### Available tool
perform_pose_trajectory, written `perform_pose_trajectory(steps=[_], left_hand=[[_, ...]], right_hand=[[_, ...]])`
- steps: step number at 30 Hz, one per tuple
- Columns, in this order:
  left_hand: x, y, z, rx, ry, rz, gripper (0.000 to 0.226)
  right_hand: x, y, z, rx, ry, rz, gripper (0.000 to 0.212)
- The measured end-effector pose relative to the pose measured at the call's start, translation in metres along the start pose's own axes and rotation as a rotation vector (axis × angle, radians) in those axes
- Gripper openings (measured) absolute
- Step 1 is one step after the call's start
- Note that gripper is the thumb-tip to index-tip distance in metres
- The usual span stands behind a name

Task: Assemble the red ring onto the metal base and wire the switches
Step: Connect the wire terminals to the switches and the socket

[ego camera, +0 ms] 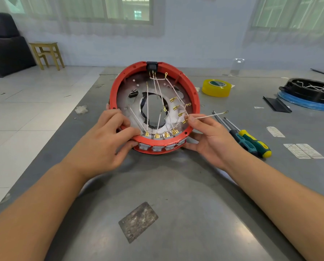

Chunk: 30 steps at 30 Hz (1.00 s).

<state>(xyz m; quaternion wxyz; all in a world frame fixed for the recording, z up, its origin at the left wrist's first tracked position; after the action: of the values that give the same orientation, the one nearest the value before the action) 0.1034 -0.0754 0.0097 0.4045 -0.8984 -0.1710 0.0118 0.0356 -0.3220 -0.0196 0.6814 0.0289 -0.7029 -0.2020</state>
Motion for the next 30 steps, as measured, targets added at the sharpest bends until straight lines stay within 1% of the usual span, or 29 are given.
perform_pose_trajectory(steps=[3,6,8,10,11,12,14,15,16,17,18,19,20,21,22,23,25,27,30], left_hand=[[-0.004,0.001,0.0,-0.033,0.032,-0.026,0.029],[-0.007,0.002,-0.001,-0.091,0.024,-0.062,0.029],[-0.007,0.0,-0.001,-0.144,-0.014,-0.082,0.028],[-0.006,-0.001,-0.001,-0.204,-0.106,-0.019,0.027],[-0.005,-0.001,-0.001,-0.244,-0.203,0.073,0.03],[-0.002,0.0,0.001,-0.292,-0.355,0.211,0.041],[0.004,0.009,0.008,-0.388,-0.761,0.561,0.083],[0.003,0.019,0.012,-0.399,-0.98,0.739,0.097],[-0.001,0.032,0.013,-0.381,-1.161,0.943,0.1],[-0.008,0.045,0.014,-0.355,-1.275,1.167,0.093],[-0.014,0.055,0.012,-0.339,-1.335,1.38,0.078],[-0.018,0.062,0.01,-0.342,-1.354,1.55,0.056],[-0.021,0.065,0.008,-0.345,-1.351,1.671,0.037],[-0.024,0.066,0.006,-0.34,-1.333,1.767,0.031],[-0.026,0.067,0.004,-0.332,-1.299,1.845,0.038],[-0.027,0.069,0.002,-0.33,-1.265,1.896,0.053],[-0.029,0.068,0.0,-0.352,-1.245,1.899,0.077],[-0.024,0.067,0.002,-0.446,-1.276,1.877,0.084],[-0.014,0.063,0.007,-0.592,-1.318,1.86,0.085]], right_hand=[[0.003,-0.002,0.002,-0.07,-0.07,0.036,0.026],[0.006,-0.003,0.005,-0.171,-0.153,0.052,0.036],[0.009,-0.002,0.008,-0.229,-0.201,0.08,0.041],[0.012,0.0,0.01,-0.263,-0.238,0.086,0.039],[0.013,0.0,0.012,-0.273,-0.249,0.078,0.036],[0.013,0.0,0.012,-0.282,-0.258,0.063,0.032],[0.014,-0.001,0.012,-0.308,-0.266,0.02,0.025],[0.013,-0.001,0.01,-0.321,-0.266,0.001,0.022],[0.012,-0.001,0.009,-0.332,-0.265,-0.014,0.019],[0.01,0.0,0.007,-0.344,-0.264,-0.027,0.014],[0.008,0.003,0.005,-0.352,-0.266,-0.034,0.008],[0.006,0.006,0.003,-0.359,-0.268,-0.036,0.005],[0.004,0.009,0.001,-0.366,-0.266,-0.035,0.006],[0.001,0.012,-0.001,-0.376,-0.256,-0.033,0.009],[-0.003,0.016,-0.003,-0.382,-0.245,-0.033,0.012],[-0.005,0.021,-0.005,-0.383,-0.239,-0.033,0.014],[-0.011,0.034,-0.009,-0.385,-0.239,-0.016,0.014],[-0.016,0.049,-0.012,-0.389,-0.256,0.012,0.01],[-0.023,0.066,-0.014,-0.387,-0.267,0.007,0.008]])
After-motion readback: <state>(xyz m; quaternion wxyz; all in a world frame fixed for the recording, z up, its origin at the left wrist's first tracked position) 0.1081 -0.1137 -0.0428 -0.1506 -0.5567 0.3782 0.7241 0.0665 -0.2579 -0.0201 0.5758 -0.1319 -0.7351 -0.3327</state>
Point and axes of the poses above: each hand's wrist, its own z-axis away from the middle knuckle, its own y-axis out of the palm, x = y × z, the point moved 6 cm from there along -z, towards the middle knuckle, and after that the axes turned 4 degrees about z, right-handed, at the moved point
